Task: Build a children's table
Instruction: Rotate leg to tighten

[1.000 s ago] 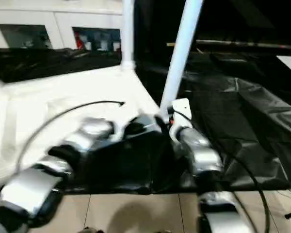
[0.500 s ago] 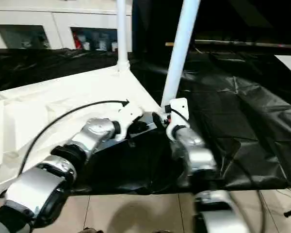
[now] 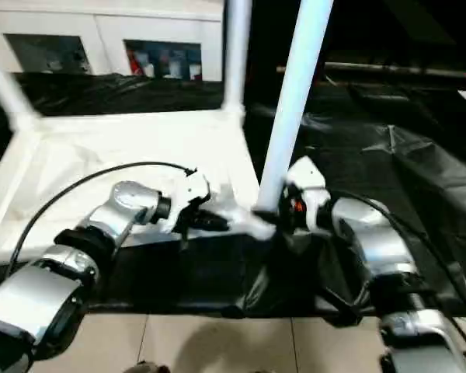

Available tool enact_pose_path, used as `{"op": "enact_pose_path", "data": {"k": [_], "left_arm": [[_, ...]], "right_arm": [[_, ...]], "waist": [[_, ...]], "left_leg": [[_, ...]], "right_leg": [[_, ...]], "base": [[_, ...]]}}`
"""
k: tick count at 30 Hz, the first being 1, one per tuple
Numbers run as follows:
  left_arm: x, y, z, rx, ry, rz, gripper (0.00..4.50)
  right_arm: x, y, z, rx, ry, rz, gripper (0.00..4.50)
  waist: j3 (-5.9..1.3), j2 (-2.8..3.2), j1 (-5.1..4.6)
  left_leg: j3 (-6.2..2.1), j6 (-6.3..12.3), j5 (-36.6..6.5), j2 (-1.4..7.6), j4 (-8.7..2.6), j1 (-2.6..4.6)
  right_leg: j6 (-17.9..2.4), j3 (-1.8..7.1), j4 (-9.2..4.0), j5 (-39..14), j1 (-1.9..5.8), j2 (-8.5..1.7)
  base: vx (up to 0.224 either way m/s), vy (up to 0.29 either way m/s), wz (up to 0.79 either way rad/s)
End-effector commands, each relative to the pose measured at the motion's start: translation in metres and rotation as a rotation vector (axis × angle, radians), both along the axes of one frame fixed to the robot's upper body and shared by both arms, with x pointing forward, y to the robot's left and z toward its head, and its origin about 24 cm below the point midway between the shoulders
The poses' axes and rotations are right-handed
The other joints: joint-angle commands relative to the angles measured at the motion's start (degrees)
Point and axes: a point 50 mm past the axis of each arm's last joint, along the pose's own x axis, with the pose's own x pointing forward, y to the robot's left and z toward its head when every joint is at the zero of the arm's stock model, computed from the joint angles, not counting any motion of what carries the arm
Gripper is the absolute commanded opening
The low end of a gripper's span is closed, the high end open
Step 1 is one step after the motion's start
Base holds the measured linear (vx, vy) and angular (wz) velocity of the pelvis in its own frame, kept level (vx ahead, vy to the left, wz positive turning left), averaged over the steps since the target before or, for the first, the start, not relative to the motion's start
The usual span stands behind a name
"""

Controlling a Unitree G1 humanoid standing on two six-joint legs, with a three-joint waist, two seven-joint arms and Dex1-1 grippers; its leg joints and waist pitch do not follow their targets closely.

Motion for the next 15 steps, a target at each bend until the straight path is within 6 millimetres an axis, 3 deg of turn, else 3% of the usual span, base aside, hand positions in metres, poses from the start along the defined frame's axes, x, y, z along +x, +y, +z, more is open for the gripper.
{"op": "enact_pose_path", "data": {"k": [1,4,15], "left_arm": [[-0.004,-0.003,-0.002,0.019,0.011,-0.049,0.00],[-0.004,-0.003,-0.002,0.018,0.015,-0.053,0.00],[-0.004,-0.002,-0.003,0.019,0.012,-0.042,0.00]], "right_arm": [[-0.003,0.007,0.000,-0.005,0.004,0.039,3.82],[-0.003,0.009,-0.004,-0.014,0.000,0.039,3.82],[-0.001,0.008,-0.012,-0.029,0.003,0.006,2.94]], "waist": [[-3.82,-0.51,-0.01],[-3.88,-0.62,0.01],[-3.95,-0.73,-0.13]], "left_leg": [[-1.11,3.90,-14.5,2.69,-3.75,1.63],[-1.15,3.41,-14.2,2.62,-3.76,1.58],[-1.09,3.93,-13.0,2.52,-3.63,1.45]], "right_leg": [[-15.1,1.99,-3.45,-12.6,2.61,-3.46],[-14.6,2.02,-3.47,-12.9,2.59,-3.48],[-14.8,1.99,-3.30,-11.5,2.61,-3.40]], "base": [[0.000,0.000,0.00],[0.000,0.000,0.00],[0.000,0.000,0.00]]}}
